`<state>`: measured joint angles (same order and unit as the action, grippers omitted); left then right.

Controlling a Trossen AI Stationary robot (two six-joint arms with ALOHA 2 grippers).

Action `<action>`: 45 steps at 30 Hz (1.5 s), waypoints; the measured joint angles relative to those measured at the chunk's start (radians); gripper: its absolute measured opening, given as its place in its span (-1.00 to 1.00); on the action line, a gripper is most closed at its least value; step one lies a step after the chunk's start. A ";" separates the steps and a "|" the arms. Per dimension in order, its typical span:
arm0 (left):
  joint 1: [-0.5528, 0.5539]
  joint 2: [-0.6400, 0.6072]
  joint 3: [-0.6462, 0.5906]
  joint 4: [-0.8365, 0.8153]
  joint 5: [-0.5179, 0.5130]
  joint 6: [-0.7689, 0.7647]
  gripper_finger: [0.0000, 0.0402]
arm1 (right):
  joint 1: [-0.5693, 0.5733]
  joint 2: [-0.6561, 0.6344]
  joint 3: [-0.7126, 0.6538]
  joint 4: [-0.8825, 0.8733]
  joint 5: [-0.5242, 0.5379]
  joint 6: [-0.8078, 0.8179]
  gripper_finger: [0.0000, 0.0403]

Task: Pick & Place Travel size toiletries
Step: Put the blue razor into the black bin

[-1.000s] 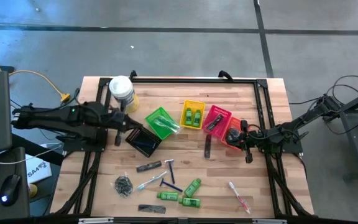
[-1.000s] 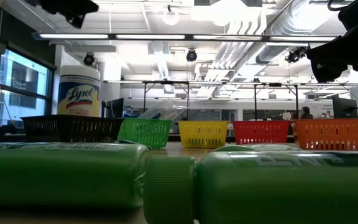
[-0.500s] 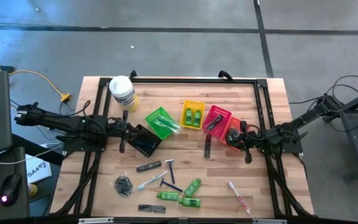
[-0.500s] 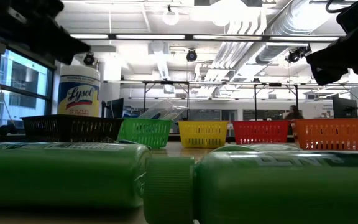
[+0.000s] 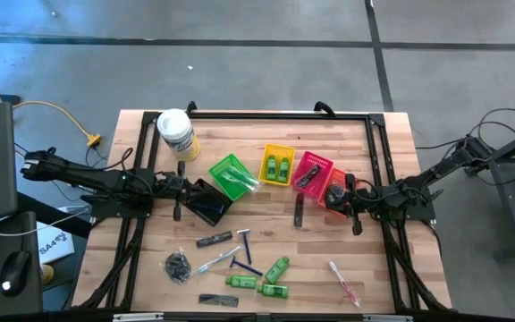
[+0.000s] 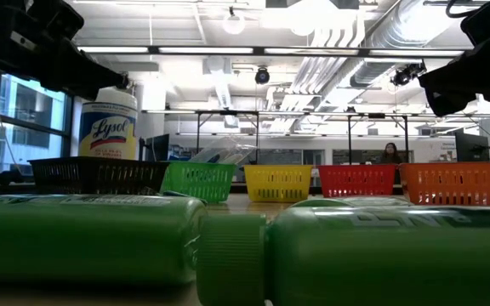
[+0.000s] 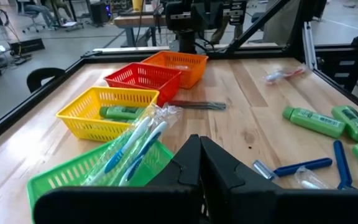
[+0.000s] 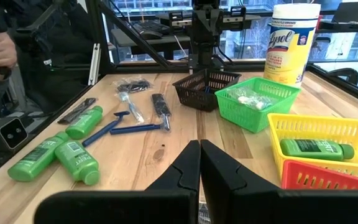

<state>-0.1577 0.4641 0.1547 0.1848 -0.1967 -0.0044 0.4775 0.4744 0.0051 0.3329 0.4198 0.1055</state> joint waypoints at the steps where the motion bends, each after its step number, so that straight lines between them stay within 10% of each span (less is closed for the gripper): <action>1: 0.000 0.000 0.000 0.000 0.000 0.000 -1.00 | 0.000 0.000 0.000 0.001 0.000 0.000 -0.98; 45: 0.000 0.001 0.000 -0.057 0.039 0.007 -1.00 | 0.000 0.003 0.000 0.001 0.000 -0.003 -0.98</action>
<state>-0.1575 0.4655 0.1550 0.1275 -0.1577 0.0029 0.4776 0.4770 0.0051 0.3336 0.4202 0.1021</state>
